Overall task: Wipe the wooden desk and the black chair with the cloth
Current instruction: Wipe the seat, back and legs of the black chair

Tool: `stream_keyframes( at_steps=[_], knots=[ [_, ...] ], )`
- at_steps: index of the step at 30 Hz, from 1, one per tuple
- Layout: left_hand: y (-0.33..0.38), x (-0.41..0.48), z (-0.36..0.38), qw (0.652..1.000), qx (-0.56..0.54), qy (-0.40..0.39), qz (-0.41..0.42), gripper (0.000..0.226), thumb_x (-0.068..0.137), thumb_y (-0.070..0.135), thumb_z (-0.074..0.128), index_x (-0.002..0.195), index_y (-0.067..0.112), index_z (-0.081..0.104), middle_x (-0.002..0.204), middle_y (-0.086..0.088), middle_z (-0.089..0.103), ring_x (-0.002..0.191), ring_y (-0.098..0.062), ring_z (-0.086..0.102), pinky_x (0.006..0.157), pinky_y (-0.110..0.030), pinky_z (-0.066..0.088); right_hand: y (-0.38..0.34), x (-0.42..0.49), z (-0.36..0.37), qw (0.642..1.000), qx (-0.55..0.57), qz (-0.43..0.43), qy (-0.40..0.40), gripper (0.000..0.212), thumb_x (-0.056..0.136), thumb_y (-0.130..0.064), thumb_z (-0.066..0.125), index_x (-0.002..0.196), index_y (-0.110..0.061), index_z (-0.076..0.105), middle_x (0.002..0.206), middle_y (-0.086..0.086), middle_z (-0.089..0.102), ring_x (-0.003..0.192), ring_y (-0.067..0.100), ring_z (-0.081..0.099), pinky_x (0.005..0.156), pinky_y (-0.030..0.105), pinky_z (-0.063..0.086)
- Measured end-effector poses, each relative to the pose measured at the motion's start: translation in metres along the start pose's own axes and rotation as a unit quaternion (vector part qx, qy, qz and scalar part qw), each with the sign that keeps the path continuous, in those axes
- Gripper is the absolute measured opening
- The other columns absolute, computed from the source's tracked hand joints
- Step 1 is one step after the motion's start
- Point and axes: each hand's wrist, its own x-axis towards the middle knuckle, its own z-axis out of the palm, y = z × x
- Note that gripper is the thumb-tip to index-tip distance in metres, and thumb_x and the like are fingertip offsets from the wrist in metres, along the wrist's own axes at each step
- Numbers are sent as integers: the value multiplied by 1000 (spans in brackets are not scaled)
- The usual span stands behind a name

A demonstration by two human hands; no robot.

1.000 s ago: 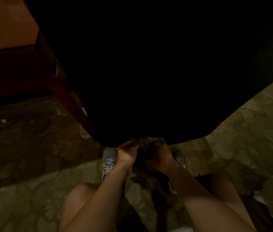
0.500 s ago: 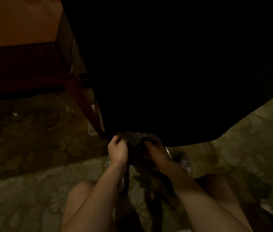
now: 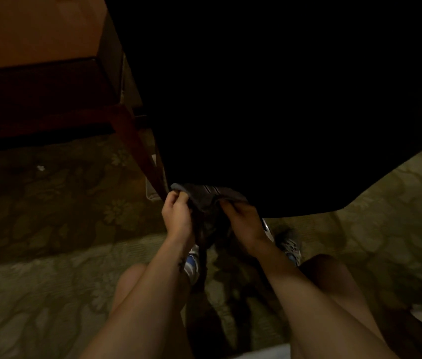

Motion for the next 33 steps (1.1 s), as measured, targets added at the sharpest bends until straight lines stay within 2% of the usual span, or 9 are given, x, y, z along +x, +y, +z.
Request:
stream_keyframes(
  at_steps=[3, 8, 12, 15, 18, 22, 25, 29, 33],
  knots=[
    [-3, -11, 8, 999, 30, -33, 17, 20, 101, 11, 53, 86, 19, 64, 83, -4, 60, 79, -20, 54, 70, -33, 41, -3, -2, -20, 1000, -2, 14, 24, 18, 100, -20, 59, 108, -13, 73, 104, -3, 69, 106, 11, 63, 90, 15, 49],
    [-14, -38, 39, 994, 77, -70, 30, 16, 101, 8, 53, 105, 17, 66, 105, -7, 69, 105, -23, 63, 93, -39, 49, 0, -7, -41, 991, 14, 34, 131, 19, 100, -13, 53, 105, -6, 71, 99, 6, 67, 104, 27, 65, 93, 42, 51],
    [-23, -57, 67, 983, 139, -79, 87, 10, 98, 3, 56, 92, 8, 61, 76, -1, 57, 70, -5, 54, 64, -21, 43, 3, -9, -63, 973, 101, 33, 206, 16, 101, -11, 51, 110, -10, 64, 100, 1, 67, 99, 18, 64, 86, 33, 51],
    [-38, -69, 88, 973, 174, -81, 125, 16, 97, 2, 58, 82, 8, 59, 65, 3, 50, 54, 3, 45, 55, -18, 34, 5, -4, -88, 960, 134, 44, 241, 22, 100, -15, 52, 117, -5, 63, 109, 11, 67, 105, 25, 64, 90, 41, 54],
    [-50, -82, 113, 968, 201, -79, 128, 8, 97, 7, 61, 88, 6, 63, 74, 2, 61, 60, 5, 54, 57, -15, 39, 7, 1, -103, 940, 204, 71, 263, 28, 100, -16, 53, 126, -7, 57, 118, 16, 63, 111, 31, 62, 97, 50, 52],
    [-55, -89, 151, 978, 170, -40, 116, 20, 97, 12, 61, 78, 16, 57, 75, -5, 57, 66, -9, 54, 66, -30, 43, 3, 4, -117, 923, 233, 33, 304, 44, 89, -33, 58, 128, -12, 56, 122, 10, 62, 115, 23, 61, 103, 53, 47],
    [-60, -101, 173, 982, 143, -67, 104, 21, 99, 14, 58, 79, 20, 58, 77, -3, 57, 72, -13, 55, 72, -37, 44, 0, 7, -129, 914, 234, 13, 333, 57, 86, -42, 56, 134, -13, 48, 129, 8, 55, 122, 21, 54, 109, 51, 42],
    [-61, -118, 199, 973, 161, -116, 121, 26, 100, 15, 56, 77, 26, 56, 77, 1, 57, 69, -9, 55, 72, -37, 44, -1, 15, -144, 908, 240, -2, 343, 73, 82, -55, 56, 139, -12, 41, 134, 13, 51, 126, 26, 52, 108, 54, 41],
    [-51, -130, 221, 976, 138, -122, 115, 26, 102, 18, 54, 87, 36, 65, 78, 19, 71, 75, 5, 65, 75, -28, 51, -7, 23, -154, 927, 184, -48, 325, 68, 87, -55, 48, 139, -12, 42, 135, 12, 48, 126, 23, 48, 108, 51, 39]
  ],
)
